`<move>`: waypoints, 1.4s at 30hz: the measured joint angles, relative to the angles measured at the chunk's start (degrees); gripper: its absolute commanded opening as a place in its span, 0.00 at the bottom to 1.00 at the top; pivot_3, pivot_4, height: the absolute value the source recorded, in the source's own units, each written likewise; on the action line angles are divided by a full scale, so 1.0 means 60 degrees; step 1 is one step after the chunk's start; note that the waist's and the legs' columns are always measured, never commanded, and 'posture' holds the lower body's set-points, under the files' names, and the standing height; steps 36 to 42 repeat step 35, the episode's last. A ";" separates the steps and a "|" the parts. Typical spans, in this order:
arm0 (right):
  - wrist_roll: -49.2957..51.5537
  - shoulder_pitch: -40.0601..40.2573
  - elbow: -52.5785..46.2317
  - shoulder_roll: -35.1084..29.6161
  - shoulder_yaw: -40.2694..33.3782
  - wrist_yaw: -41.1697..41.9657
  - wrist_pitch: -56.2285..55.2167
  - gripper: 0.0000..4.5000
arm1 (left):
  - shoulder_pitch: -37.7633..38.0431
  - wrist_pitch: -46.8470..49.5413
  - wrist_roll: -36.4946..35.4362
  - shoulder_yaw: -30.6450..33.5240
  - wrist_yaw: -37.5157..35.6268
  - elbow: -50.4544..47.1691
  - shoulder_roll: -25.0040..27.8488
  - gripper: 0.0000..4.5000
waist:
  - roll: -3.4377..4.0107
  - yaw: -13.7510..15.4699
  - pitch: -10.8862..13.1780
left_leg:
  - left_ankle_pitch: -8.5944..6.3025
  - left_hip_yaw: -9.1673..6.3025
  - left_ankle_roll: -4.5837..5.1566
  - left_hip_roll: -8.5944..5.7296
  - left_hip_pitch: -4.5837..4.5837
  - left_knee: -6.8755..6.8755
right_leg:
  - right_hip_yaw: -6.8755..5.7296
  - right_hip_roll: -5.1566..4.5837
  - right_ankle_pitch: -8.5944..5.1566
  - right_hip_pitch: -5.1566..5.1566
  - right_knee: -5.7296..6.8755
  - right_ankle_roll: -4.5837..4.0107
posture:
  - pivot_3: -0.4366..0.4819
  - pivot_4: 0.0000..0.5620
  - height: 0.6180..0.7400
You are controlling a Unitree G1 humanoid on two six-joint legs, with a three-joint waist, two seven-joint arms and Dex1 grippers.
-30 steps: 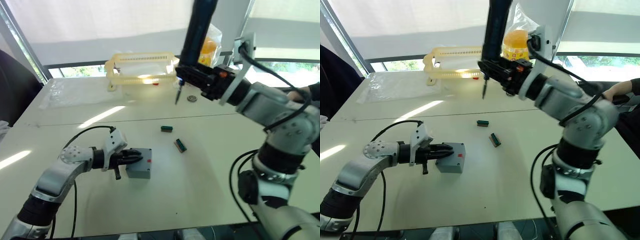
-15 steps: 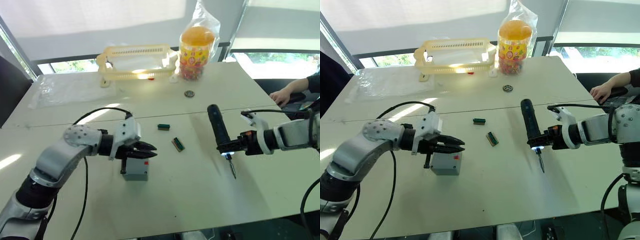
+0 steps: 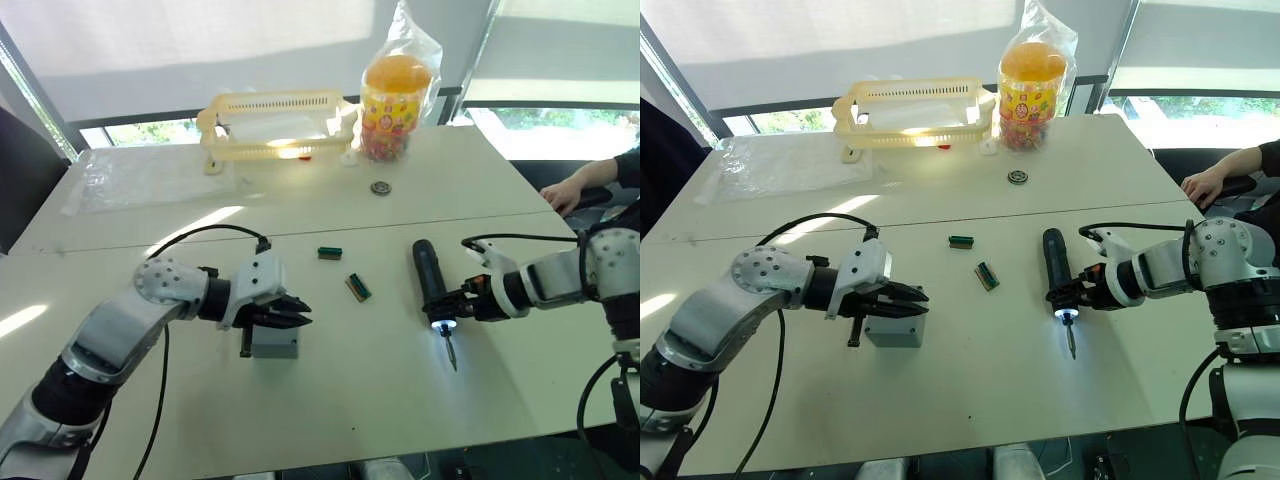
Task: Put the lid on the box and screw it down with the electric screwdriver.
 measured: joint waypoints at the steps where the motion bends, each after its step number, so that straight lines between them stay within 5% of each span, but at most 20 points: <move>1: -0.0145 -0.0009 -0.0019 0.0041 -0.0039 0.0048 -0.0001 0.98 | -0.0006 0.0088 -0.0100 0.0114 0.0059 0.0046 -0.0056 0.15 | -0.0001 0.0001 0.0000 | 0.0000 0.0000 0.0000 0.0000 0.0002 0.0002 | 0.0000 0.0000 0.0000 0.0001 0.0003 0.0000 | 0.48 0.27 1.00; 12: -0.2905 0.0648 -0.2504 0.0436 -0.0837 0.1586 -0.2787 0.98 | -0.0132 0.0454 -0.0505 0.2598 0.2752 0.1090 -0.1352 0.15 | 0.0000 -0.0029 0.0000 | 0.0001 -0.0001 -0.0002 0.0002 0.0013 0.0008 | 0.0001 0.0002 0.0001 0.0001 0.0036 0.0006 | 0.48 0.27 1.00; 17: -0.3216 0.2126 -0.4913 0.0949 -0.1899 0.2559 -0.4809 0.98 | 0.1658 0.1372 -0.1156 0.4071 0.3351 0.0884 -0.1183 0.15 | 0.0000 0.0005 -0.0003 | 0.0001 -0.0015 -0.0003 0.0006 0.0016 -0.0005 | -0.0006 0.0000 0.0000 0.0001 0.0047 0.0006 | 0.48 0.27 1.00; 24: -0.3462 0.6640 -0.8903 0.1510 -0.2022 0.3414 -0.6295 0.98 | 0.5217 0.2732 -0.2513 0.6276 0.3740 -0.1239 -0.0956 0.15 | -0.0027 0.0214 -0.0016 | 0.0012 -0.0001 -0.0032 -0.0005 0.0047 0.0015 | 0.0001 -0.0030 -0.0008 0.0054 0.0040 0.0011 | 0.48 0.27 1.00; 31: -0.3875 0.8200 -0.9448 0.1978 -0.1829 0.3769 -0.6932 0.98 | 0.7585 0.2650 -0.2852 0.6563 0.3943 -0.1968 -0.1451 0.15 | -0.0058 0.0250 -0.0012 | 0.0023 0.0007 -0.0062 -0.0003 0.0191 0.0014 | 0.0018 -0.0024 -0.0029 0.0170 0.0023 -0.0042 | 0.48 0.27 1.00; 42: -0.4375 0.8392 -0.9405 0.1908 -0.1530 0.4071 -0.7109 0.98 | 0.7738 0.2367 -0.2850 0.6559 0.3981 -0.1947 -0.1504 0.15 | -0.0059 0.0257 -0.0012 | 0.0023 0.0011 -0.0063 -0.0003 0.0175 0.0006 | 0.0019 -0.0026 -0.0019 0.0170 0.0001 -0.0059 | 0.48 0.27 1.00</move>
